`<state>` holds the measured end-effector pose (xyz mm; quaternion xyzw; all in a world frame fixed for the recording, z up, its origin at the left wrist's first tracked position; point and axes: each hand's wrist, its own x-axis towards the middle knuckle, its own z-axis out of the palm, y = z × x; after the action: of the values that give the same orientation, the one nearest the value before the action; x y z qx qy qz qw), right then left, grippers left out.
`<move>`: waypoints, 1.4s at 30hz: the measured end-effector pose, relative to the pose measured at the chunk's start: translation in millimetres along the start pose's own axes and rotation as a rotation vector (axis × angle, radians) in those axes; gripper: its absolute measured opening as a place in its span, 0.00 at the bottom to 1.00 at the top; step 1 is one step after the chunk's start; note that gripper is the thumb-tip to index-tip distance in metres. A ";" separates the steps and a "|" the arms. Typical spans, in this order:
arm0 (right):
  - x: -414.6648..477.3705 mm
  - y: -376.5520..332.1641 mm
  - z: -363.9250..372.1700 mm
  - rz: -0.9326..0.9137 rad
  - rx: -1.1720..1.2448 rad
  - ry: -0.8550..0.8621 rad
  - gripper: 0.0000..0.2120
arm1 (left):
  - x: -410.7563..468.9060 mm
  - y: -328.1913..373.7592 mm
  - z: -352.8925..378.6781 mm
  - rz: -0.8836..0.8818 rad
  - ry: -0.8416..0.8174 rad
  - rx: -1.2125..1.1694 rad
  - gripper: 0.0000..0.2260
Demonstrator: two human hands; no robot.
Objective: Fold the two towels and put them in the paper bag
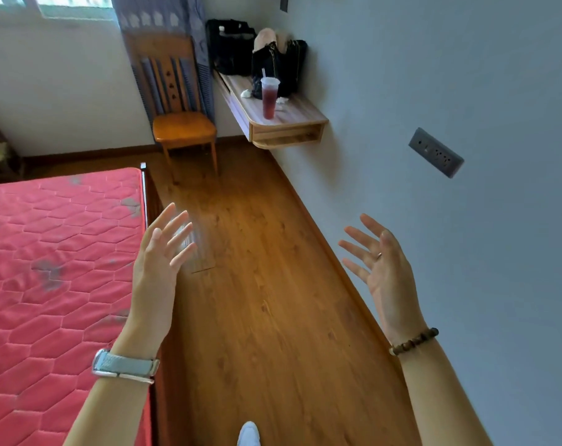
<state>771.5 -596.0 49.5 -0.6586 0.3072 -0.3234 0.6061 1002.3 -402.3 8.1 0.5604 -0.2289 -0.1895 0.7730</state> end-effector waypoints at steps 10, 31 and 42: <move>109.3 -1.3 41.4 -0.021 0.055 -0.144 0.44 | 64.2 14.9 -22.1 0.064 0.105 0.042 0.34; 420.6 -10.9 150.1 -0.056 0.174 -0.593 0.48 | 238.3 6.9 -6.7 0.190 0.516 0.099 0.36; 531.5 -11.1 215.1 -0.056 0.209 -0.614 0.43 | 333.1 -11.1 -40.5 0.198 0.668 0.132 0.26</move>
<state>1263.4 -889.5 76.9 -0.6677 0.0571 -0.1559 0.7257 1299.0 -557.1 33.8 0.6154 -0.0285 0.0951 0.7819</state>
